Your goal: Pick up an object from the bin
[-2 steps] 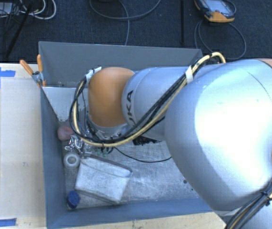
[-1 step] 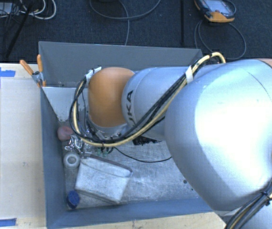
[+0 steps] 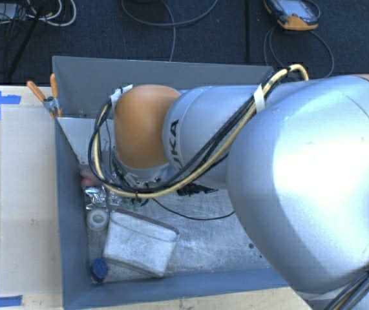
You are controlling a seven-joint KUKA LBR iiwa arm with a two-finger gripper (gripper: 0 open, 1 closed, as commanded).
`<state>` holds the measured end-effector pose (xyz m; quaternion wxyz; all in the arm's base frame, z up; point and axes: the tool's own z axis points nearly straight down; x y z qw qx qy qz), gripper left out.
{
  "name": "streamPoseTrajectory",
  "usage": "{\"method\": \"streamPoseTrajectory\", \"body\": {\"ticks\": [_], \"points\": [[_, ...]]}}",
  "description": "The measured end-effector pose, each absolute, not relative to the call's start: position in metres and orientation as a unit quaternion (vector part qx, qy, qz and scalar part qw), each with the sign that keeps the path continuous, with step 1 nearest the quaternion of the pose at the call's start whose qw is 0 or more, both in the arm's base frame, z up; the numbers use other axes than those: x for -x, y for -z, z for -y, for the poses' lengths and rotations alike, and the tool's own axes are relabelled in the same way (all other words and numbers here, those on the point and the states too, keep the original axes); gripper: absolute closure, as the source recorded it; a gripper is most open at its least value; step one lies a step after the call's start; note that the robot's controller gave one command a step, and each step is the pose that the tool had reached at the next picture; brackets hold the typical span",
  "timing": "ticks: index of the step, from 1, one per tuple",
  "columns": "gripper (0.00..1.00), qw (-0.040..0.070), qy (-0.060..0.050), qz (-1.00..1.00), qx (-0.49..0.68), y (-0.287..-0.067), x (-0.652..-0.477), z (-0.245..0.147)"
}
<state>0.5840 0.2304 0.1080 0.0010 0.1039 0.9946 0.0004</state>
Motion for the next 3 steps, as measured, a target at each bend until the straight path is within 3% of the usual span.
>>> {"method": "streamPoseTrajectory", "body": {"ticks": [1, 2, 3], "points": [[1.0, -0.001, 0.001, -0.99, -0.141, -0.096, -0.578, -0.239], [1.0, 0.004, -0.002, -0.992, -0.127, -0.234, -0.578, -0.237], [1.0, -0.003, 0.002, -0.975, -0.223, -0.162, -0.593, -0.243]]}}
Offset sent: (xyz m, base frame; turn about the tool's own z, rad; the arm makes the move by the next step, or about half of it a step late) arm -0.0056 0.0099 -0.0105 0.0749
